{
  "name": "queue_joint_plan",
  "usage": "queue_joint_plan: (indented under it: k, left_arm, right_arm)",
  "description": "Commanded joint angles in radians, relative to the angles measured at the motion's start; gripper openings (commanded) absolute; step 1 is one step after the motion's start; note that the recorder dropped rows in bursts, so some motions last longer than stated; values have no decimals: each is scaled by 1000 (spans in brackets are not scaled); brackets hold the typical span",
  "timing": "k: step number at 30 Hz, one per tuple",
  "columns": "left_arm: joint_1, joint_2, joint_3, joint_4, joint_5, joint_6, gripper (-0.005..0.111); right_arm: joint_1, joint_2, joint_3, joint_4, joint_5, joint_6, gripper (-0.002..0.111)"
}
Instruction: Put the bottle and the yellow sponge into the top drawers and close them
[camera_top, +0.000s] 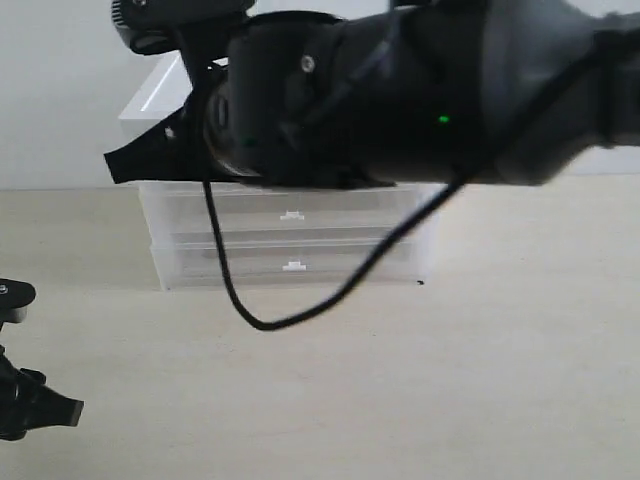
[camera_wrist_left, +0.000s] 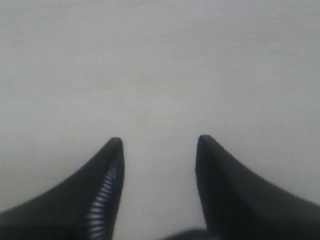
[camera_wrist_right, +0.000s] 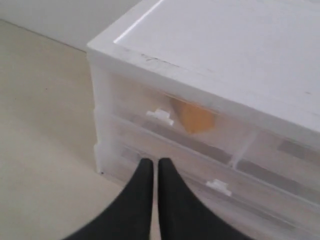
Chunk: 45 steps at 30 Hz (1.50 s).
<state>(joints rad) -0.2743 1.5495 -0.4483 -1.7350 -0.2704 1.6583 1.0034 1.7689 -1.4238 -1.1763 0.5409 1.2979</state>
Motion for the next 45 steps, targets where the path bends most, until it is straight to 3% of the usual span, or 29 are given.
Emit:
queue_joint_plan:
  k: [1,3,6,9,15,19,23,31,45]
  left_arm:
    - [-4,-7,5,-8,37,-10,14]
    - [-4,-12,5,18,83,-10,4]
    - [-4,-53,5,45,173,-20,4]
    - [-4,-136,5,49,201,-35,4]
    - [-19,-400,37,42,384,-119,4]
    - [-57,-588,64,42,399,-179,4]
    - [-62,-782,78,42,413,-234,4]
    - [-62,-1045,78,54,566,-298,4]
    - [-62,-1125,78,59,566,-298,4]
  right_arm:
    - [26,-182,223,-274,33,263,0]
    - [43,-292,357,-398,48,391,0]
    - [78,-464,551,-556,141,590,0]
    - [96,-611,719,-568,207,693,0]
    - [96,-825,952,-568,292,734,0]
    - [96,-911,1042,-568,370,757,0]
    - [96,-961,1088,-568,372,772,0]
    - [96,-959,1090,-478,367,771,0]
    - [96,-959,1090,-478,367,771,0]
